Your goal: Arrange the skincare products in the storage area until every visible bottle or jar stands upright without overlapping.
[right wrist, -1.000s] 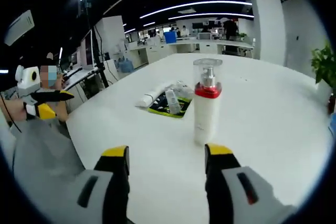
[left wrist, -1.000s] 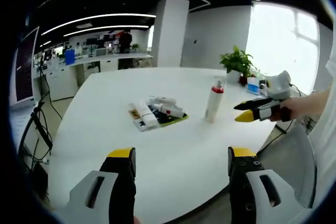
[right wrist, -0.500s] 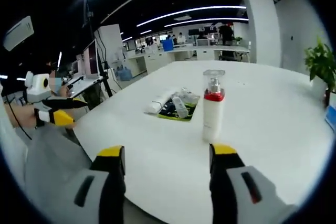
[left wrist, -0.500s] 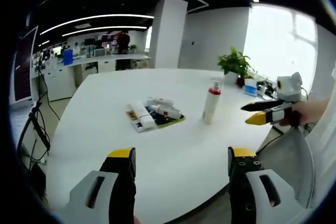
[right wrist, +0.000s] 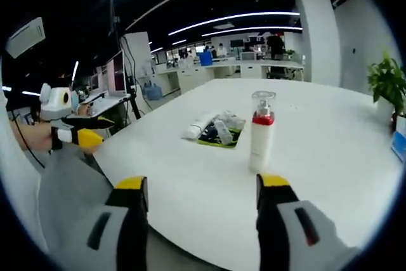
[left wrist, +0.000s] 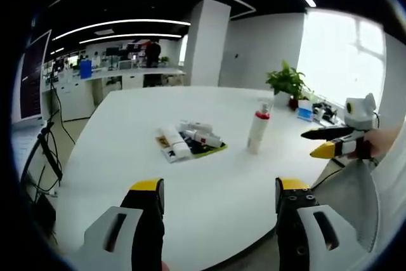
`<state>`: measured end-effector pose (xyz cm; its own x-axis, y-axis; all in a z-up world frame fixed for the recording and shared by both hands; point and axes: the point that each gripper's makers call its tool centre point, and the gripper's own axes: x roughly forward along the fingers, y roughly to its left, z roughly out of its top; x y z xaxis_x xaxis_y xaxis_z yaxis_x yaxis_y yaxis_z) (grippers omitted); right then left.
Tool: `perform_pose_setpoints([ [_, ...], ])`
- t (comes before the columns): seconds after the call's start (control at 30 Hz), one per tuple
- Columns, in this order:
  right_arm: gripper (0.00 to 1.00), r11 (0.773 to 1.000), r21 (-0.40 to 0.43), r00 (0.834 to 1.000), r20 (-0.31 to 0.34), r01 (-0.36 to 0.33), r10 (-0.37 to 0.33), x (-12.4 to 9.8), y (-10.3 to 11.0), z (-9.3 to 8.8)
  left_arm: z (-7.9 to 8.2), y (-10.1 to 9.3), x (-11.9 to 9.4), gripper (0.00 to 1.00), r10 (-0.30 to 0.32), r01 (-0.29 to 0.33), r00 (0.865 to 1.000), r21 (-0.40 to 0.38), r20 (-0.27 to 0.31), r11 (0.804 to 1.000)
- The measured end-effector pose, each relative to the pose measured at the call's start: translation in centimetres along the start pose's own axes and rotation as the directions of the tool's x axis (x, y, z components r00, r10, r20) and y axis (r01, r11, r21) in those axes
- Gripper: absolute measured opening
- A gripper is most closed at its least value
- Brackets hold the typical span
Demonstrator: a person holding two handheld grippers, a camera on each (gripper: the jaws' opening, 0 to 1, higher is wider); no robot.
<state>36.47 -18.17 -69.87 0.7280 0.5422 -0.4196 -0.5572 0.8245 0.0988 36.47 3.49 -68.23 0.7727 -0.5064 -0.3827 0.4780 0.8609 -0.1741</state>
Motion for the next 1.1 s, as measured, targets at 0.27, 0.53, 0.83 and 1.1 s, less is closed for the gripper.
perform_pose_setpoints([
  [0.27,0.73,1.000,-0.021,1.000,-0.006,0.005,-0.005,0.1,-0.2,-0.2,-0.6,-0.7,0.0,0.69,-0.009,0.010,1.000,0.015,-0.028,1.000],
  [0.53,0.73,1.000,0.013,1.000,-0.001,0.023,-0.023,0.0,-0.9,-0.3,-0.8,-1.0,0.1,0.69,-0.014,0.014,0.999,0.014,-0.043,1.000],
  [0.83,0.72,1.000,0.002,1.000,-0.018,0.022,-0.022,0.2,-1.0,-0.4,-0.9,-0.7,0.6,0.69,-0.011,0.012,0.998,0.010,-0.061,1.000],
  [1.1,0.71,0.999,0.017,0.999,-0.018,0.034,-0.033,0.2,-1.5,-0.5,-1.1,-0.5,1.3,0.69,-0.009,0.009,0.997,-0.012,-0.079,1.000],
])
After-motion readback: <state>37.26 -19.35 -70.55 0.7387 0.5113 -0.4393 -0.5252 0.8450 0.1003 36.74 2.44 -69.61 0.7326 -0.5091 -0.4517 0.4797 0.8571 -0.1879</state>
